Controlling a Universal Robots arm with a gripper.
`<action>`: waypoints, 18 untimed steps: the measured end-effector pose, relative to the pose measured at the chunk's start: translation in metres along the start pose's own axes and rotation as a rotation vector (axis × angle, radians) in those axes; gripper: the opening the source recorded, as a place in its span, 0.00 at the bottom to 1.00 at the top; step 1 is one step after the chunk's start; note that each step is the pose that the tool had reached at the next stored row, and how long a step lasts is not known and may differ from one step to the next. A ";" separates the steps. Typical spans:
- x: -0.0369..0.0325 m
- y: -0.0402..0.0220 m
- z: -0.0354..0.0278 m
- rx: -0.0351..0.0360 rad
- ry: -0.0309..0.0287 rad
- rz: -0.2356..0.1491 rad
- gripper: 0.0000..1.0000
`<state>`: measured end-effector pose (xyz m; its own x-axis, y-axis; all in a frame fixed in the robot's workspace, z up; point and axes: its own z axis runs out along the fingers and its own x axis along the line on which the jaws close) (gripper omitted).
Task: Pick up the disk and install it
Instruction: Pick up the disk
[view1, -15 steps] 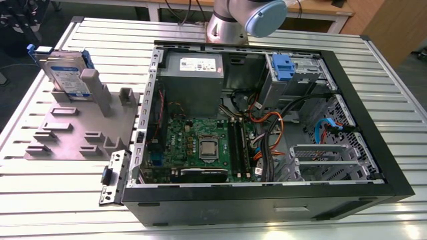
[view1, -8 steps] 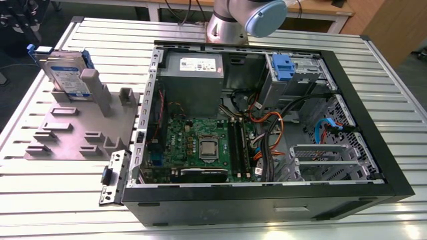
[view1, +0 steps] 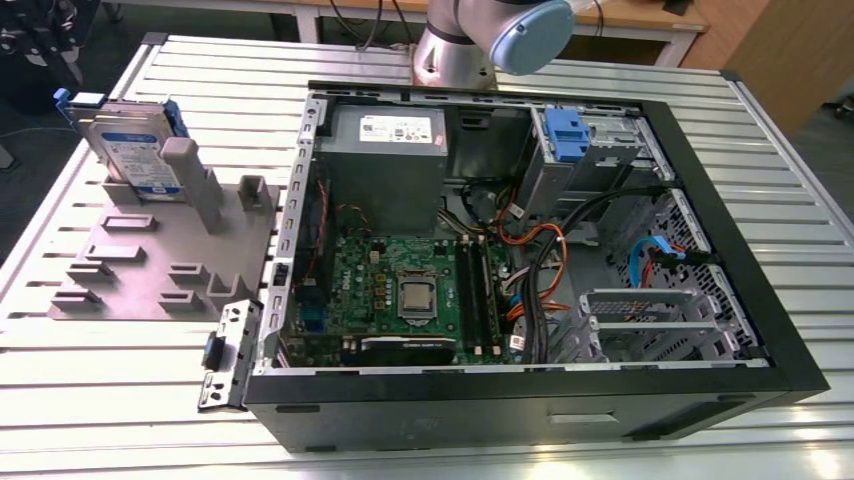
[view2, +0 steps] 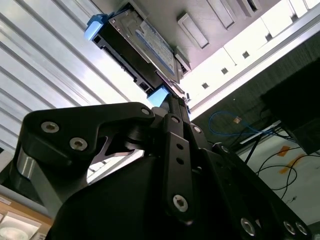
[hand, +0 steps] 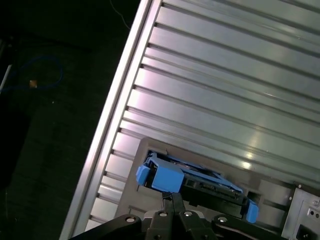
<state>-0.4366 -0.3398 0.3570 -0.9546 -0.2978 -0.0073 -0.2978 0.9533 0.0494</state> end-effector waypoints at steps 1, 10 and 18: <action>0.0000 0.0000 0.0000 0.0000 0.0003 -0.005 0.11; 0.0000 0.0000 0.0000 -0.0003 0.0020 -0.040 0.11; 0.0000 0.0000 0.0000 -0.0006 0.0038 -0.079 0.11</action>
<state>-0.4366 -0.3398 0.3570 -0.9280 -0.3725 -0.0074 -0.3724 0.9268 0.0494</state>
